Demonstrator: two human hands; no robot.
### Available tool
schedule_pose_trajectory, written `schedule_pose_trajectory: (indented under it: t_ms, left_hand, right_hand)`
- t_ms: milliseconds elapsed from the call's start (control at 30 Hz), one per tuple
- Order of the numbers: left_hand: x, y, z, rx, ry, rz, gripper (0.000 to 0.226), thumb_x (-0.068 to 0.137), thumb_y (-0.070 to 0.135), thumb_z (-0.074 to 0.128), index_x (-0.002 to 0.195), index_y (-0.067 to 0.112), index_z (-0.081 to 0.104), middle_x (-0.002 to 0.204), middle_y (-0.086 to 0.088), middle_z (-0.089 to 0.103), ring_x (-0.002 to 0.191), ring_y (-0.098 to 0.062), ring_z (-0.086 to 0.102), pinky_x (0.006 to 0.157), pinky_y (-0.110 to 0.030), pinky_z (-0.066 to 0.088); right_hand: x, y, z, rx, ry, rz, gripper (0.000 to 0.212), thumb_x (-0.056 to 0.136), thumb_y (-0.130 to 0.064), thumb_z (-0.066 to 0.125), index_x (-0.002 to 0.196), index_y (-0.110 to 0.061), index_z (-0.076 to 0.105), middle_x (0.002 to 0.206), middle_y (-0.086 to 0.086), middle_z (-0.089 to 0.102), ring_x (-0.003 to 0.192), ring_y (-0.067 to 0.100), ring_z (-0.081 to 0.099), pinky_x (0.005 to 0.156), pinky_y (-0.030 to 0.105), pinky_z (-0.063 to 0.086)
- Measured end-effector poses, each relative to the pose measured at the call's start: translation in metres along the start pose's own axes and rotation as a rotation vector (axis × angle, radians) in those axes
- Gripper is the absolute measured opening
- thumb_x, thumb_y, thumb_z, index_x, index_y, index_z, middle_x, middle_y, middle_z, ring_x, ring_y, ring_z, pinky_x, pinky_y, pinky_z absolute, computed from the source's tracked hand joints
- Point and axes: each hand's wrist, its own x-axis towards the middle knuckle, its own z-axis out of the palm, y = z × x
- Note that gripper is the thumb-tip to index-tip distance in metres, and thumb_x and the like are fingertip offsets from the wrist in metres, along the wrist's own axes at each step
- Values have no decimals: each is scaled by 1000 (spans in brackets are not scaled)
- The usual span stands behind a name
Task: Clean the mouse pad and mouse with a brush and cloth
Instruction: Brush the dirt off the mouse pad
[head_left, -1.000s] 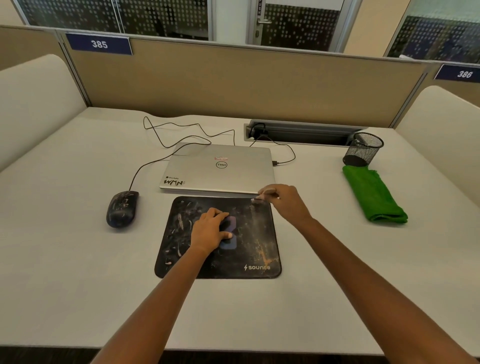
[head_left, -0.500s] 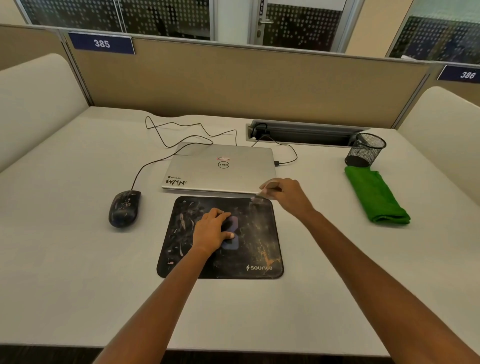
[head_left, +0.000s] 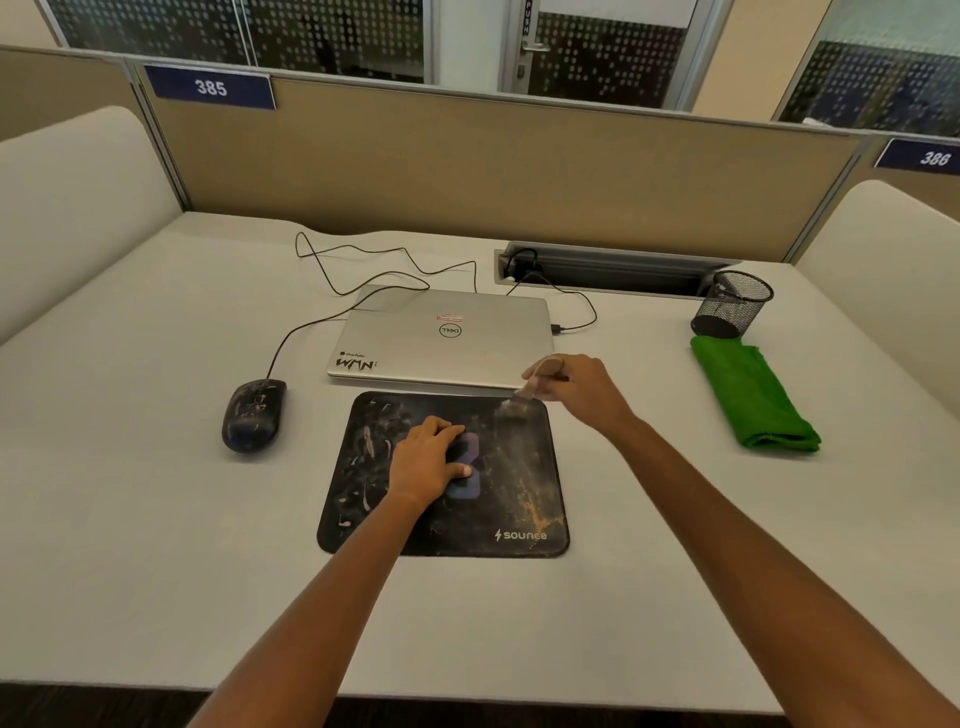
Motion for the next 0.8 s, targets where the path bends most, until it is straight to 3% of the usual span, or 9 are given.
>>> schedule_pose_trajectory:
  t_ms: [100,200,333,400,467,533,667,800]
  left_hand:
    - [0,0,0,-1,-3,2,57,88,34,60,139,19,40,138,-3,41,127,-21,39,108,-33,33]
    - [1,0,-1,-1,-6,3,57,88,34,59,139,20,40,138,-3,40,128,-20,38,108,-32,32]
    - [0,0,0,4,3,11,56,89,34,58,139,19,40,139,-3,40,128,-21,38,108,-32,32]
    - [0,0,0,7,4,11,56,89,34,58,139,20,39,139,-3,40,128,-21,38,108,-32,33]
    - [-1,0,0,10,3,10,55,89,34,58,140,20,39,139,-3,39,129,-21,38,108,-33,33]
    - [-1,0,0,11,3,10,55,89,34,57,140,20,39,140,-3,39,129,-21,37,108,-33,32]
    - [-1,1,-1,12,7,9,57,89,34,58,140,19,38,140,-3,39,129,-21,38,107,-32,32]
    - [-1,0,-1,-2,4,12,57,89,33,58,140,18,38,140,-3,40,129,-20,38,107,-31,32]
  right_hand:
    - [-6,2,22,-67,9,-42,19,90,-4,53,101,0,68,107,17,68,99,29,63,91,29,47]
    - [-12,3,26,-158,-126,-98,21,88,0,52,100,-1,69,107,15,69,95,22,61,85,22,45]
    - [-2,-5,6,-26,-320,0,12,86,-5,59,90,3,67,103,17,68,86,21,64,76,23,53]
    - [5,-6,5,-38,-198,-2,15,87,-5,57,94,3,67,105,17,67,95,27,62,83,29,50]
    - [7,-6,13,-35,-35,-38,18,89,-4,54,98,0,68,108,16,68,100,27,62,87,25,46]
    - [5,-5,24,-49,12,-50,20,90,-4,52,102,0,68,111,16,67,102,27,62,88,20,42]
    - [-5,0,37,-111,-113,-86,24,91,-1,49,106,-1,67,113,16,67,105,28,60,96,29,45]
    - [-16,-3,19,-160,-329,-129,23,86,4,51,98,-1,70,107,13,69,98,22,62,87,25,47]
